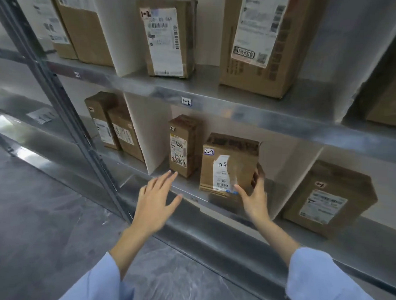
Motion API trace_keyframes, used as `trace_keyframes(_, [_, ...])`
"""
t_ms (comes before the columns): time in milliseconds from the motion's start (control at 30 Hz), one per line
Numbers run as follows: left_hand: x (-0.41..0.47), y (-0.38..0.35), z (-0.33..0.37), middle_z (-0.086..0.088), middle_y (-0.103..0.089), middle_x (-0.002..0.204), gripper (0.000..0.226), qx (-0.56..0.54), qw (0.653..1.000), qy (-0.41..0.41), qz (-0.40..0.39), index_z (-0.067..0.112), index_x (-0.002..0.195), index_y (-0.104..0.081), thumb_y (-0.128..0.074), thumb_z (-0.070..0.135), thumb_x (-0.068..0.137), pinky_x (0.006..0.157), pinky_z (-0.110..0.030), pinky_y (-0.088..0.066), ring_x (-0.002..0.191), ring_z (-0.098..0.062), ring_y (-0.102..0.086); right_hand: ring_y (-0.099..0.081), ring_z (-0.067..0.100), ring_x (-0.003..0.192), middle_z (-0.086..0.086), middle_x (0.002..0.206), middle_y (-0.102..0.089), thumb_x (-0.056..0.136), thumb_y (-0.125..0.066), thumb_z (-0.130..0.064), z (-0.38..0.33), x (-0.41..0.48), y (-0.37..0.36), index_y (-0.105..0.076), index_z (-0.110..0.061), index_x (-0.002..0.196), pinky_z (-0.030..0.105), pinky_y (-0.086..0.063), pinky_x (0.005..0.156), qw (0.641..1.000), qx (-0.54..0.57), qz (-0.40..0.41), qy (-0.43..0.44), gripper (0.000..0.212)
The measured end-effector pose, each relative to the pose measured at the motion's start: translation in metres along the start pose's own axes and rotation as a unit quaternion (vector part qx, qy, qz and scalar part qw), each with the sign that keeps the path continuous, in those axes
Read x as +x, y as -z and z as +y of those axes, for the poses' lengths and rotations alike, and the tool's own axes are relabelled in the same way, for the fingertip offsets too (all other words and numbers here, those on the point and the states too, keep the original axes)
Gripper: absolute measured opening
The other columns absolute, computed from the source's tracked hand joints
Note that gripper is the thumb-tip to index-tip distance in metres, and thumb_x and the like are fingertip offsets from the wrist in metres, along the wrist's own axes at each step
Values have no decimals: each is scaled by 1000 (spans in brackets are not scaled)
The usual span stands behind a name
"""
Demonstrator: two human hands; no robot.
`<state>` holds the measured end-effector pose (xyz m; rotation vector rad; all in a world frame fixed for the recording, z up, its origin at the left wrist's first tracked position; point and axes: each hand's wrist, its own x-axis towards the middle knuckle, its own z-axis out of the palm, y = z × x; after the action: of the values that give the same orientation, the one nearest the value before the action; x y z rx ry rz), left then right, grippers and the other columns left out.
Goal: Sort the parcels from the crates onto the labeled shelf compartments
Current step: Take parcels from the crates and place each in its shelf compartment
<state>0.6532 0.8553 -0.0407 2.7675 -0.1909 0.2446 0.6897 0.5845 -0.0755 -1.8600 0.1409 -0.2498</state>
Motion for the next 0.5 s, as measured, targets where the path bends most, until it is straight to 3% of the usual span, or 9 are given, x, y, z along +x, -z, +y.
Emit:
trace_keyframes(100, [23, -13, -6, 12, -24, 159, 80, 16, 1000, -17, -19, 33, 154, -23, -17, 70, 83, 113, -37, -19, 144, -13, -24, -35, 5, 132, -8, 150, -39, 90, -70, -11, 15, 15, -6, -19, -30, 154, 30, -29, 112, 1000, 0, 20, -1, 84])
trace_keyframes(233, [49, -26, -14, 11, -27, 159, 79, 12, 998, -48, -42, 33, 154, -24, -19, 68, 84, 112, -34, -19, 143, -15, -26, -36, -4, 127, -13, 144, -35, 91, -67, -5, 32, 26, -16, -17, -28, 153, 1, -32, 97, 998, 17, 50, -23, 82])
trace_keyframes(400, [74, -45, -29, 13, -27, 159, 70, 10, 994, -79, -68, 34, 154, -23, -32, 63, 90, 110, -31, -19, 143, -14, -25, -42, 11, 134, -6, 147, -40, 88, -69, -2, 61, 39, -28, -22, -18, 153, 33, -37, 112, 996, 16, 82, -41, 82])
trace_keyframes(500, [82, -54, -39, 14, -26, 158, 74, 8, 992, -94, -84, 34, 154, -23, -25, 67, 87, 109, -32, -20, 143, -13, -24, -44, 14, 136, -3, 149, -41, 88, -71, -6, 71, 37, -34, -24, -37, 149, 37, -38, 111, 994, 8, 97, -45, 83])
